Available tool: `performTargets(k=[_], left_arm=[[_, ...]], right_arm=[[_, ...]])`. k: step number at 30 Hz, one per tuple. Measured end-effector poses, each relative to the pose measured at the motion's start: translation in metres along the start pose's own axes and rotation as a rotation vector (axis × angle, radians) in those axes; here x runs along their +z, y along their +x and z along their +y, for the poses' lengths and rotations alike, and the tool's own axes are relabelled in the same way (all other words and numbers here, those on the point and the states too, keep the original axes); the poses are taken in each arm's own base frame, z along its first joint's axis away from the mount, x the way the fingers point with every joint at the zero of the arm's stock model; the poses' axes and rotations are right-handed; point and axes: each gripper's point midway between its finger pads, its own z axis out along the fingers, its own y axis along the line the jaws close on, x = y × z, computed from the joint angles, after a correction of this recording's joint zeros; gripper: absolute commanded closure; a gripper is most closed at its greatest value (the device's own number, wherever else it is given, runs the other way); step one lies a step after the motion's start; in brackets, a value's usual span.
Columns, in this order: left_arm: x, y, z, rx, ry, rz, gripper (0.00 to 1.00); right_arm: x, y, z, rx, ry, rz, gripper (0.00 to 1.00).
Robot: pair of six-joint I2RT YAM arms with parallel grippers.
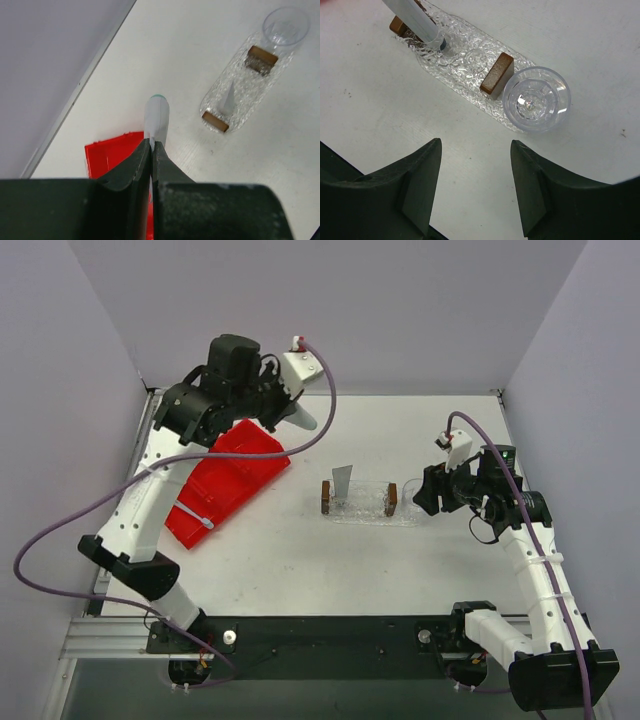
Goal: Prepare toiletry sets of a toothbrush and toothpaste on the tray
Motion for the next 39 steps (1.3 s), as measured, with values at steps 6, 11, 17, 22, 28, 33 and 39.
performTargets(k=[6,11,17,22,28,33,39], left_arm=[[0.025,-0.057,-0.026,0.052,0.097,-0.079,1.00],[0.051,-0.062,-0.045,0.096,0.145,-0.055,1.00],[0.077,-0.052,-0.085,0.174,0.239,0.005,1.00],[0.084,-0.050,-0.098,0.201,0.275,0.011,1.00],[0.085,-0.051,-0.109,0.195,0.314,0.000,1.00],[0.086,-0.051,-0.122,0.202,0.343,0.003,1.00],[0.092,-0.052,-0.136,0.217,0.368,0.005,1.00]], right_arm=[[-0.001,0.001,-0.008,0.002,0.041,0.007,0.48],[-0.002,0.003,-0.016,0.006,0.080,0.012,0.48],[-0.005,0.004,-0.026,0.024,0.117,0.012,0.48],[-0.007,0.004,-0.031,0.036,0.129,0.008,0.48],[-0.008,0.001,-0.023,0.040,0.079,-0.014,0.48],[-0.008,-0.003,-0.013,0.035,0.028,-0.032,0.48],[-0.008,-0.003,-0.011,0.035,0.014,-0.035,0.48]])
